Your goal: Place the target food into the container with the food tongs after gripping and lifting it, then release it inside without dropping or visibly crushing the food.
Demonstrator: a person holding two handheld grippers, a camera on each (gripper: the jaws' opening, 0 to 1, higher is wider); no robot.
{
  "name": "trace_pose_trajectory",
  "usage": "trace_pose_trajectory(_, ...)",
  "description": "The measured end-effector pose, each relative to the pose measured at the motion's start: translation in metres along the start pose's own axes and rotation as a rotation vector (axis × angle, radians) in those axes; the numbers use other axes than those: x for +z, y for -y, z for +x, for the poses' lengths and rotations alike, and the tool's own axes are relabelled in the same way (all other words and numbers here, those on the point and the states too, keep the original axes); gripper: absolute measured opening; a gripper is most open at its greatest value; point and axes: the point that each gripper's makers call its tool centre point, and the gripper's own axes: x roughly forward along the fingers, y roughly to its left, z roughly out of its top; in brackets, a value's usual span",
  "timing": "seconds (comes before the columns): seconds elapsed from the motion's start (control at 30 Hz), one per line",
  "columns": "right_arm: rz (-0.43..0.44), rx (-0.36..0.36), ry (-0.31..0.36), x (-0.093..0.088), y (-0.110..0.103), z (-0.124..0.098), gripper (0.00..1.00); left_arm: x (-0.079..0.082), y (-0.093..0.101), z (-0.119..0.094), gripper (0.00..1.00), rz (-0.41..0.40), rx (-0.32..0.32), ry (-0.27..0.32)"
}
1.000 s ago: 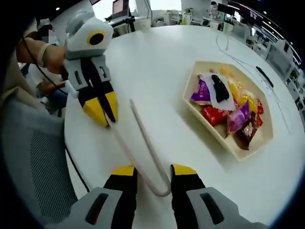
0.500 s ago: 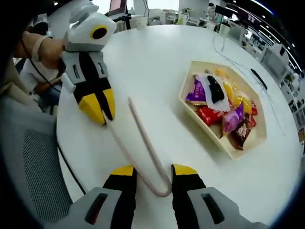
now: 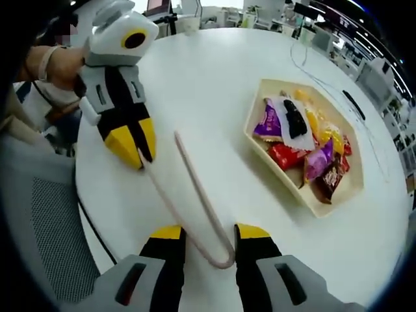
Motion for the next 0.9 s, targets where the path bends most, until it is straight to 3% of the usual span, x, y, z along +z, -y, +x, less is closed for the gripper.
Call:
trace_pose_trajectory(0.43, 0.003, -0.002, -0.009, -0.002, -0.003, -0.001, 0.32, -0.001, -0.001, -0.002, 0.15, 0.028, 0.024, 0.001)
trace_pose_trajectory(0.67, 0.015, -0.010, -0.016, -0.008, -0.005, -0.003, 0.38, -0.002, -0.001, -0.007, 0.21, 0.032, 0.040, 0.005)
trace_pose_trajectory(0.9, 0.031, -0.028, -0.017, -0.016, -0.008, -0.014, 0.44, -0.002, -0.005, -0.022, 0.38, 0.057, 0.096, 0.033)
